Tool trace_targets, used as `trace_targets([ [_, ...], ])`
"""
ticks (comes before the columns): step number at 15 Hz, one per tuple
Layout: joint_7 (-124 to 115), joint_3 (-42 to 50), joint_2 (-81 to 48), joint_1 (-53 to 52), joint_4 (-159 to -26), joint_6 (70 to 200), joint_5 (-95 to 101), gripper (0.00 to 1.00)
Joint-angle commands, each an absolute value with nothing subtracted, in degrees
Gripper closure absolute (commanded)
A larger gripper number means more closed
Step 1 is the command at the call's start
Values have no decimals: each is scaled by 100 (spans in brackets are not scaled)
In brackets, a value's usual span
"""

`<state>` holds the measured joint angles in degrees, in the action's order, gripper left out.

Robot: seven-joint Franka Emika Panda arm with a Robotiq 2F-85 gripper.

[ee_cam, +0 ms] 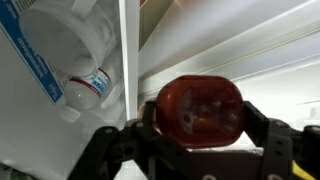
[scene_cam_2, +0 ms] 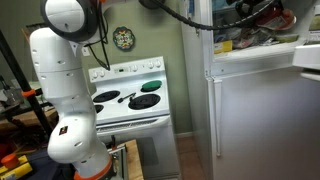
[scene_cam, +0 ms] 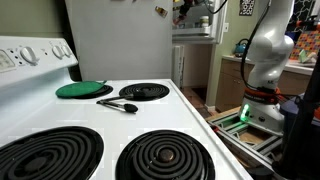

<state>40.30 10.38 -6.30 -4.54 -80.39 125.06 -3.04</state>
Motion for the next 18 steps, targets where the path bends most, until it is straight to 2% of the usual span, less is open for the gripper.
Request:
trace_targets([
  [1,3830,1037,-218,-504,-8352,12152,-91,41],
  [6,3801,1016,-173,-502,-8112,11557,28,41],
  [7,3959,1025,-300,-461,-8098,11747,-198,16],
  [17,3939,1017,-254,-470,-8097,11681,-125,16],
  [18,3938,1017,-254,-470,-8097,11681,-125,41],
])
